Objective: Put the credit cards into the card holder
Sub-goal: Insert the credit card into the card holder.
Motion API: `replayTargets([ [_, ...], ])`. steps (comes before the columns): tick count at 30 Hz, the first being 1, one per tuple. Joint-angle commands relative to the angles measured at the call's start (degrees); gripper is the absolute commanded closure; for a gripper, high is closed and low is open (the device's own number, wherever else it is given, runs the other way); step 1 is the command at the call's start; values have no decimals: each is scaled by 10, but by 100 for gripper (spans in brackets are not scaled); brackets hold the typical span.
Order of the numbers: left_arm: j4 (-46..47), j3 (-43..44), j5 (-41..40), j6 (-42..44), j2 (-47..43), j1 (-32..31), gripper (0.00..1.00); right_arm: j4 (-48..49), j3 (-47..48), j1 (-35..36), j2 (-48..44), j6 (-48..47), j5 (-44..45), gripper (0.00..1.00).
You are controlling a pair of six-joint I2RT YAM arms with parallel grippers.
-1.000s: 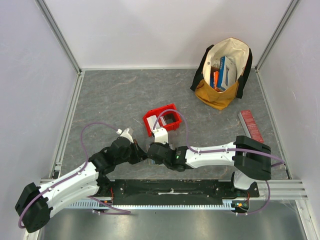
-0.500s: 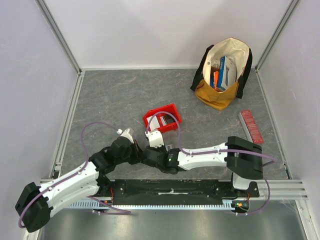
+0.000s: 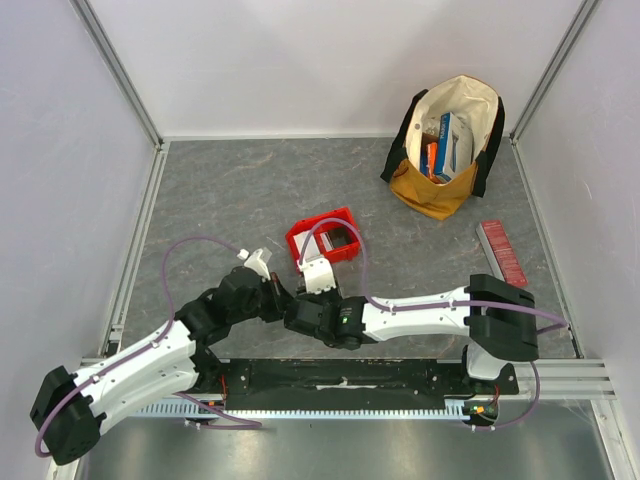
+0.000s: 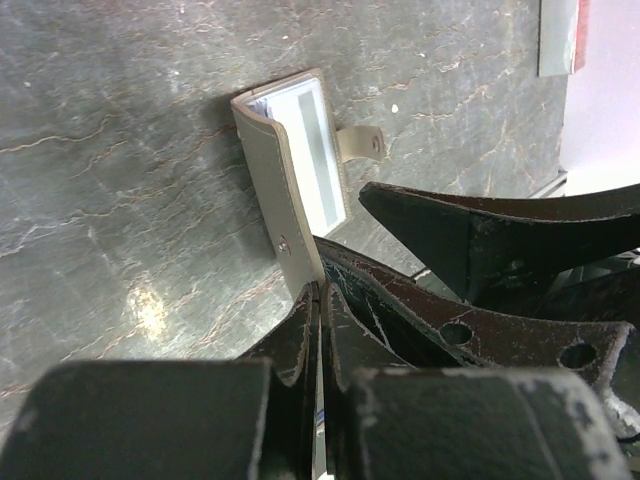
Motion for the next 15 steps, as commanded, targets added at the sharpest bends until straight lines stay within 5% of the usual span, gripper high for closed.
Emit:
replayTargets([
  [1, 78, 31, 52, 20, 2, 0, 98, -34, -21, -7, -30, 25, 37, 48],
  [15, 74, 23, 49, 19, 19, 1, 98, -13, -93, -49, -91, 59, -2, 50],
])
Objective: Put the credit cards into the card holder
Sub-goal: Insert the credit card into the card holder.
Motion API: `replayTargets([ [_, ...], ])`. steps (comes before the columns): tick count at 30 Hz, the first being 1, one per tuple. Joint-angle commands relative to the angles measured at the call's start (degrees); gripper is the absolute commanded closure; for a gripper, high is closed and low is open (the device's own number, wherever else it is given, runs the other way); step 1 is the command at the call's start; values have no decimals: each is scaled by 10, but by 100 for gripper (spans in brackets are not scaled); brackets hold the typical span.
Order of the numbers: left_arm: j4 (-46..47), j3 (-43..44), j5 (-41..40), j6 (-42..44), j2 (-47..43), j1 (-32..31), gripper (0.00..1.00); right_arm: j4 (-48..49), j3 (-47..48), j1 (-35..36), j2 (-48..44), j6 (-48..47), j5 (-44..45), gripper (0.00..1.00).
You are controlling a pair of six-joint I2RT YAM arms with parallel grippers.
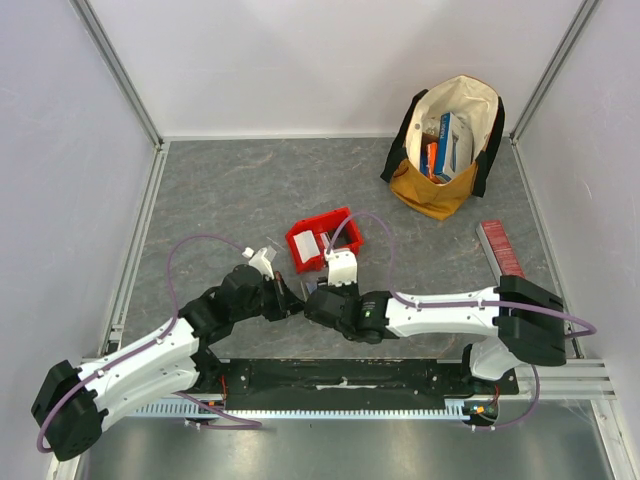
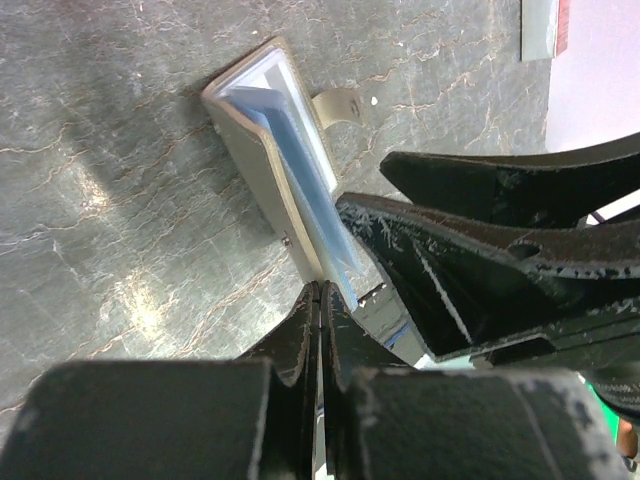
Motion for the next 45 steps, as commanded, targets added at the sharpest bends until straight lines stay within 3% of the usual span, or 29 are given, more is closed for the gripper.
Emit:
replayTargets([
  [1, 34, 20, 20, 12, -5, 1, 98, -23, -26, -21, -16, 11, 10, 50],
  [11, 24, 11, 11, 7, -8, 1, 98, 0, -43, -37, -23, 2, -19, 50],
  [19, 14, 23, 1, 10, 2, 1, 98, 113, -62, -37, -58, -17, -98, 48],
  [30, 8, 12, -9, 0, -3, 1, 98, 142, -55, -36, -25, -23, -129, 48],
  [45, 9, 14, -9, 1, 4, 1, 98, 158, -68, -26, -50, -27, -122, 47],
])
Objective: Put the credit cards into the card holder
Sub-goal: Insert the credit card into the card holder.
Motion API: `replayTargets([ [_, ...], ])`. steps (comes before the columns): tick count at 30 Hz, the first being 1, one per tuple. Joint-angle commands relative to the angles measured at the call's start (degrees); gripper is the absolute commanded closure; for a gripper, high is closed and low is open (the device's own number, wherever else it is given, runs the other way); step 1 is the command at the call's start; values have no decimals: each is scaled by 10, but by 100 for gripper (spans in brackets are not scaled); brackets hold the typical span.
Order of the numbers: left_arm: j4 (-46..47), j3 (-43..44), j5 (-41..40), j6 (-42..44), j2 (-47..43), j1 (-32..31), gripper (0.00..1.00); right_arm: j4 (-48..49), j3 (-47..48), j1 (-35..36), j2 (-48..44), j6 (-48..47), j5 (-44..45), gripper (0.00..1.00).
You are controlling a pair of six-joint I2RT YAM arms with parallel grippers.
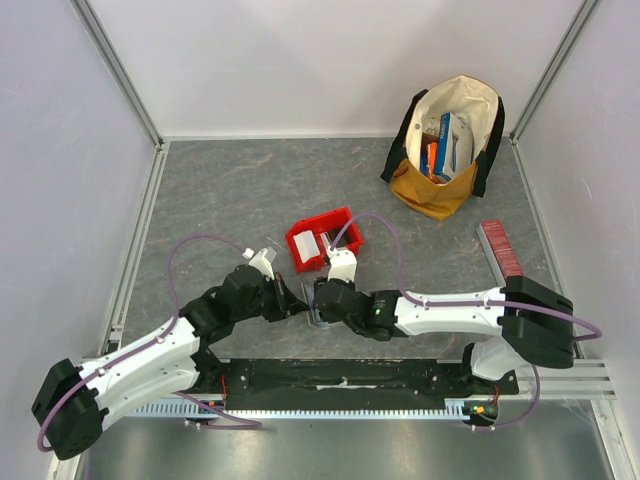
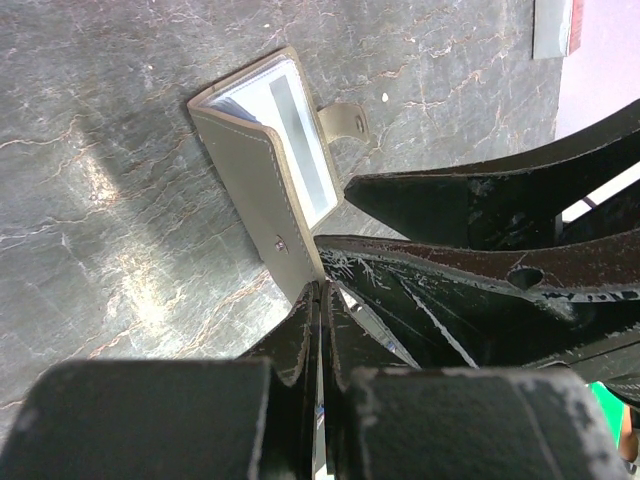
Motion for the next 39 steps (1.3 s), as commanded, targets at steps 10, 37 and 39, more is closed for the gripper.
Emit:
replayTargets([
  [10, 14, 14, -9, 1, -3, 2, 98, -5, 15, 20, 26, -8, 9, 47],
  [37, 3, 5, -15, 2, -15, 1, 98, -163, 46, 37, 22, 8, 159, 49],
  [39, 1, 2, -16, 1, -16, 1, 98, -166, 43, 34, 20, 10, 161, 49],
])
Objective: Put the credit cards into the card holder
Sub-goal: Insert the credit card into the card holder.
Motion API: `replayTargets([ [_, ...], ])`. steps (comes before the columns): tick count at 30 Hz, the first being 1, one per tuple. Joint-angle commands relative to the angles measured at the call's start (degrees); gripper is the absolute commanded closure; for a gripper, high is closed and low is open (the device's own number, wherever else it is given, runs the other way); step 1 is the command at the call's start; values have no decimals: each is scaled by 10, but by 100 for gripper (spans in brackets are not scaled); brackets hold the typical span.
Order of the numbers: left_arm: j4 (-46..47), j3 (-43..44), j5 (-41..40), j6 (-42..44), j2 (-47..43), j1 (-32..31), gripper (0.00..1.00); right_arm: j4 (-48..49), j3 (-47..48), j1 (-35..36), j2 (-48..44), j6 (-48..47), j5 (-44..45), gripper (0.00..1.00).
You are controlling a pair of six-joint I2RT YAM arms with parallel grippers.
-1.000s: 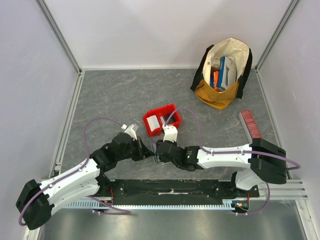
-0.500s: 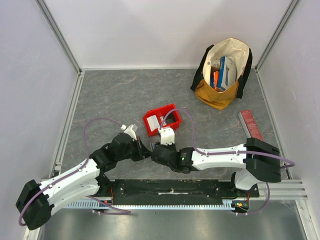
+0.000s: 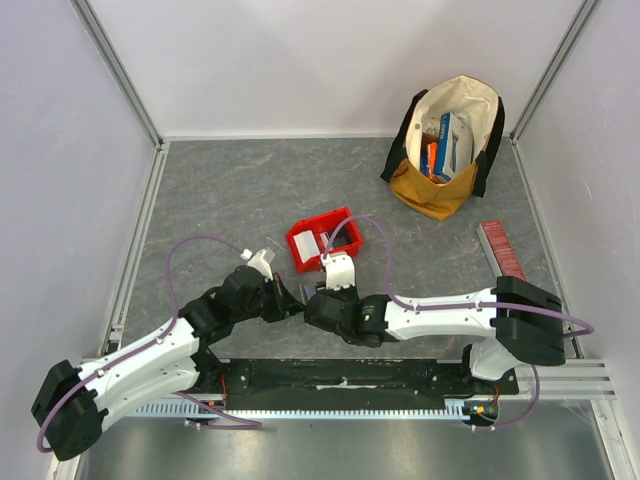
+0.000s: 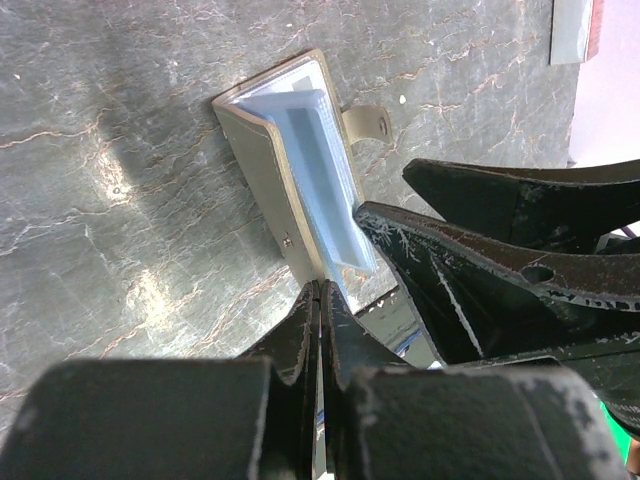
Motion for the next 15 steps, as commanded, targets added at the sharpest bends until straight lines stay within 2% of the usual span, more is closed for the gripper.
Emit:
replayTargets([
  [1, 17, -1, -3, 0, -13, 1, 98, -52, -7, -8, -11, 10, 35, 50],
  [15, -85, -70, -73, -30, -55, 1, 98, -42, -41, -46, -74, -3, 10, 50],
])
